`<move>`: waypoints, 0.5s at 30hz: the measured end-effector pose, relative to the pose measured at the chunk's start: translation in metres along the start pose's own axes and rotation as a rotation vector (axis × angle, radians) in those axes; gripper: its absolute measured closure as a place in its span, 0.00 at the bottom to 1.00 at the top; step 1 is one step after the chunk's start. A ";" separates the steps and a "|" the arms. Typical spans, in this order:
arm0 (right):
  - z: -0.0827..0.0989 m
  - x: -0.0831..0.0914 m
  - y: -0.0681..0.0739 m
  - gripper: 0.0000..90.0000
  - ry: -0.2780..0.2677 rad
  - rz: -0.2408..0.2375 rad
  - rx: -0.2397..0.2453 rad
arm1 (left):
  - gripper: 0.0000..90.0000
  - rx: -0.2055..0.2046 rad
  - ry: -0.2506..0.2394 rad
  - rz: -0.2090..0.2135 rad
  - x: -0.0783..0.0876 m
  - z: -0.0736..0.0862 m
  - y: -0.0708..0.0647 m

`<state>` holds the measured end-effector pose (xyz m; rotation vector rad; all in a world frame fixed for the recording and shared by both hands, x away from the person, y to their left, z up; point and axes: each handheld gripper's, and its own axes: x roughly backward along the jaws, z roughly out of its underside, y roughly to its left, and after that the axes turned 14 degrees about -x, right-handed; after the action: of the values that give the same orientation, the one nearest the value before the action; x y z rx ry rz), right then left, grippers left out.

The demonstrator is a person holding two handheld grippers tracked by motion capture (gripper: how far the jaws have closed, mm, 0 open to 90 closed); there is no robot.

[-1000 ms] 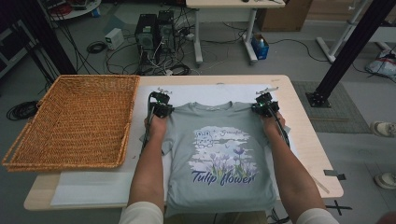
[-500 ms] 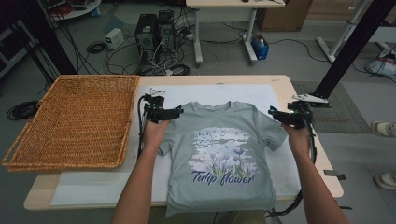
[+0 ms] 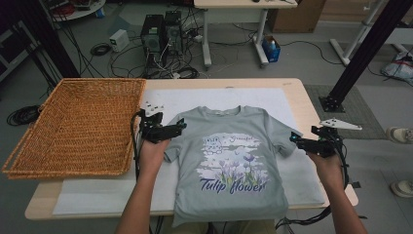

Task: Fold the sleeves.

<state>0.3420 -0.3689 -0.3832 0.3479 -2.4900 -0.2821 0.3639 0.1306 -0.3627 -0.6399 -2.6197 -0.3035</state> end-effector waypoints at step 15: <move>0.002 -0.016 -0.030 0.19 0.102 0.112 -0.124 | 0.20 -0.024 0.076 -0.023 -0.004 0.016 -0.011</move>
<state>0.3585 -0.3922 -0.4020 0.1665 -2.3692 -0.3613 0.3565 0.1246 -0.3803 -0.5951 -2.5553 -0.3596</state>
